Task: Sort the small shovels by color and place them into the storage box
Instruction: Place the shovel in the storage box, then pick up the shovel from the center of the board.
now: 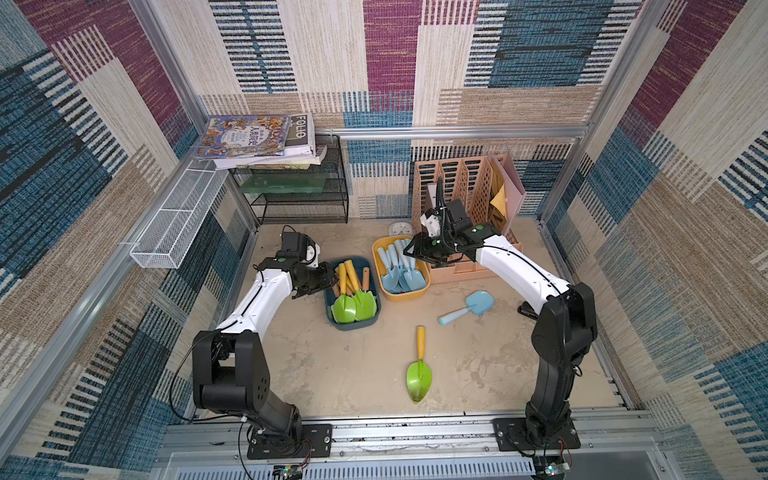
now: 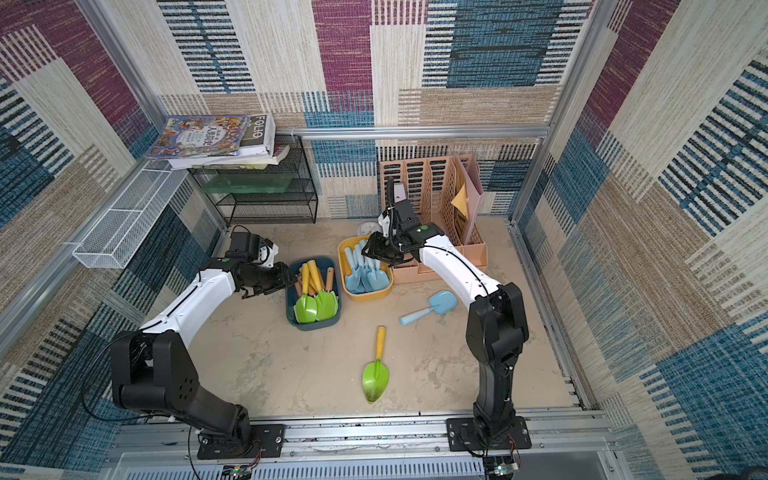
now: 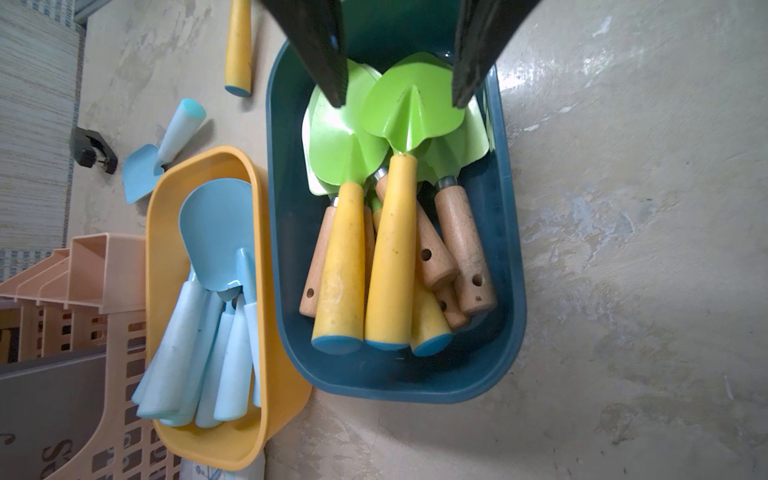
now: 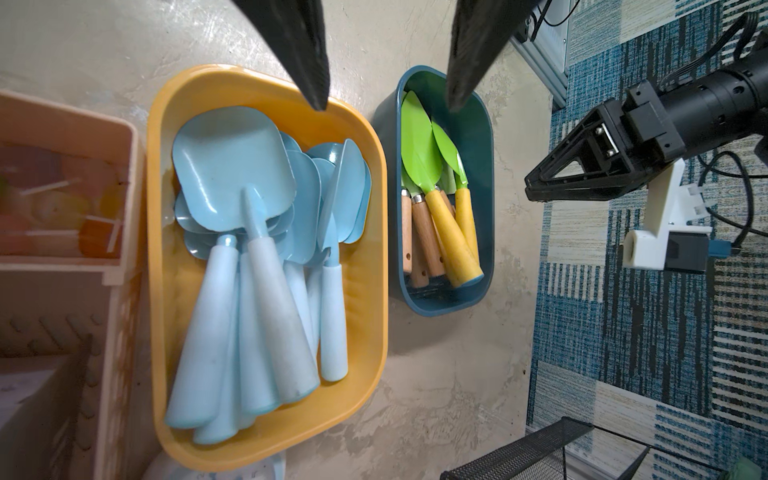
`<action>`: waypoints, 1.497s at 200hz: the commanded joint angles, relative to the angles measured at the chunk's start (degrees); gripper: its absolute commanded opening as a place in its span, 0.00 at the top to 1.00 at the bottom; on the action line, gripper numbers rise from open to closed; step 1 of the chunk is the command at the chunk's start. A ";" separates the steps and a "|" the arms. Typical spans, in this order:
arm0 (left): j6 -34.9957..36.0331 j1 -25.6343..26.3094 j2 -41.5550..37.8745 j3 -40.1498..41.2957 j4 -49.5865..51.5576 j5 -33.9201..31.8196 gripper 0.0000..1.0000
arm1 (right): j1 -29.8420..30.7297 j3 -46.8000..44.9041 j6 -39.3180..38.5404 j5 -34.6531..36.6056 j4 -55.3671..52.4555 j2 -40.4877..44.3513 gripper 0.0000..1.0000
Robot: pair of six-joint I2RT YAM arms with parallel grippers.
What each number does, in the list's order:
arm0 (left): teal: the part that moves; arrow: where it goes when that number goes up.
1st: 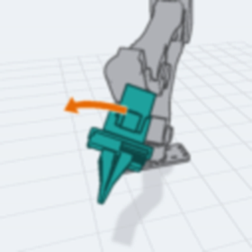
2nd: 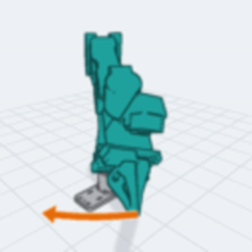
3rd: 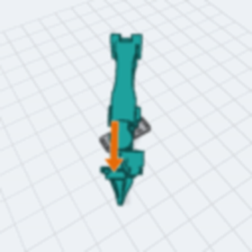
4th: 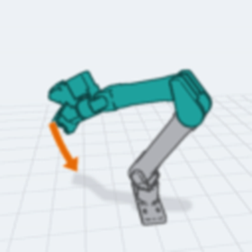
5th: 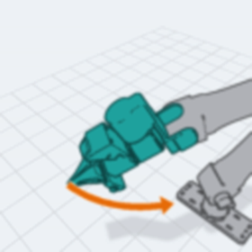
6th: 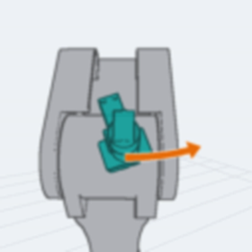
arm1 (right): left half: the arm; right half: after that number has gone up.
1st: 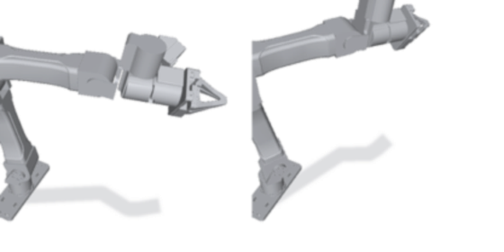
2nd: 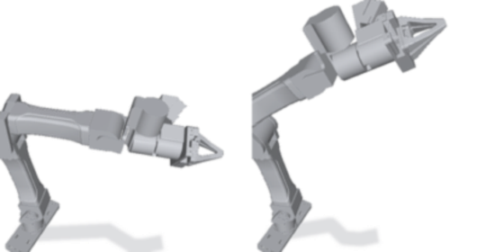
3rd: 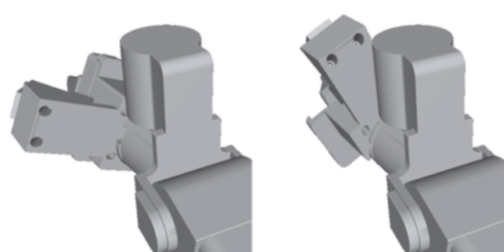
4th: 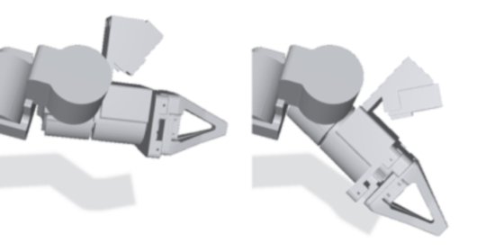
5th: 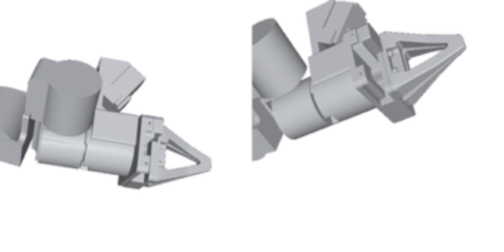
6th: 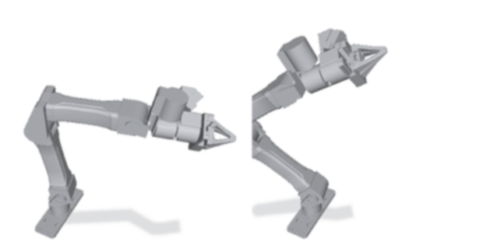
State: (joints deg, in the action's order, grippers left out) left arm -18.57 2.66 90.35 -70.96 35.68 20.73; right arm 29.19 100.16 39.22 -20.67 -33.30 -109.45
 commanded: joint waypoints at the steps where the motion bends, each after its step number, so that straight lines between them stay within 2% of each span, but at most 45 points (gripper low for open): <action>1: -2.50 1.14 0.28 -1.52 -0.18 2.25 0.56 | 0.08 0.56 -1.12 0.03 -1.96 -1.00 0.51; 21: -3.83 4.02 -0.80 -1.64 -0.62 1.55 0.54 | 0.57 -0.99 -2.82 2.74 -4.89 -0.84 0.51; 68: -7.78 13.80 -4.77 1.03 -3.85 -5.39 0.49 | -0.26 -13.35 -0.63 19.78 -9.09 7.17 0.50; 112: -11.39 15.27 -4.07 1.79 -6.41 -7.32 0.49 | -1.19 -26.99 4.16 28.26 -11.30 14.22 0.49; 141: -11.06 15.27 -3.05 0.79 -6.29 -7.46 0.49 | -2.46 -33.07 2.74 25.76 -11.81 14.86 0.49; 193: -12.39 15.36 -2.01 1.07 -6.75 -7.55 0.49 | -2.38 -36.31 -1.44 20.47 -10.26 11.66 0.51; 246: -12.54 15.36 -2.92 1.91 -6.02 -8.94 0.49 | -3.23 -31.71 -4.23 16.33 -7.77 6.46 0.51; 299: -12.85 15.36 -4.10 2.61 -5.72 -10.09 0.49 | -8.01 -26.36 -3.32 10.36 -2.85 2.32 0.51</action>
State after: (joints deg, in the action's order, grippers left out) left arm -31.09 18.02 86.94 -68.73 29.89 11.75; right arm 22.74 71.66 35.70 -6.50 -39.09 -105.62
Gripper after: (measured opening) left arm 0.513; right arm 0.493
